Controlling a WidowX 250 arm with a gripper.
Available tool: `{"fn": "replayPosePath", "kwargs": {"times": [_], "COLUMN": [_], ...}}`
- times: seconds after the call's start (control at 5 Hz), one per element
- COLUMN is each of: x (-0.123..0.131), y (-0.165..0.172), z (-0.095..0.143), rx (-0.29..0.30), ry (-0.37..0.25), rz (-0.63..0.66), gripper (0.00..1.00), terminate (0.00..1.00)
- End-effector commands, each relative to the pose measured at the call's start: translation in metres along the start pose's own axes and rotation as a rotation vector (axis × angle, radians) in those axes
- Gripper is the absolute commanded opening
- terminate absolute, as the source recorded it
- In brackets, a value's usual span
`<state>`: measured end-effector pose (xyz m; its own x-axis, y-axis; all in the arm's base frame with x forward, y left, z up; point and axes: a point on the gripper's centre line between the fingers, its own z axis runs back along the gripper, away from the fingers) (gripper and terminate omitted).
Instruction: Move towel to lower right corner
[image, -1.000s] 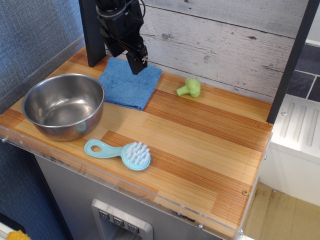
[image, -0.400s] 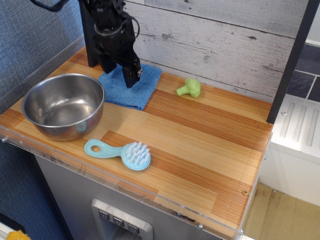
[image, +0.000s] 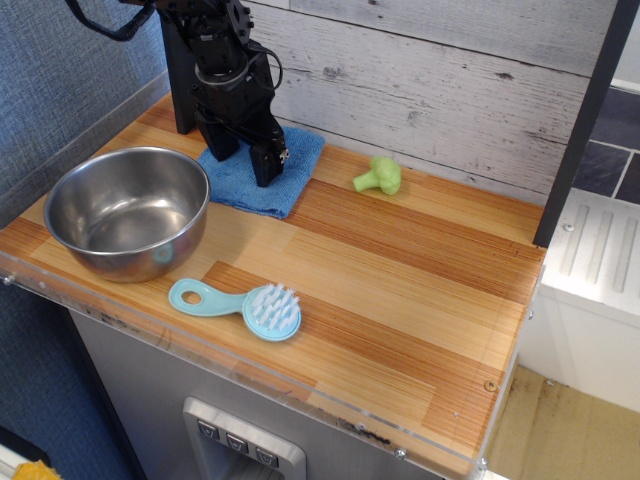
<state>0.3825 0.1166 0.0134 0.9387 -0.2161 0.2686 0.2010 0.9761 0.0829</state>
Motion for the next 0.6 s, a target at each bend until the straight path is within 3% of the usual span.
{"fn": "replayPosePath", "kwargs": {"times": [0.0,0.4], "x": [-0.004,-0.005], "y": [-0.013,-0.052], "z": [0.011,0.023], "rx": [-0.013,-0.039], "ry": [-0.02,-0.03], "rz": [-0.01,-0.099], "gripper": [1.0,1.0], "terminate": [0.0,0.0]}}
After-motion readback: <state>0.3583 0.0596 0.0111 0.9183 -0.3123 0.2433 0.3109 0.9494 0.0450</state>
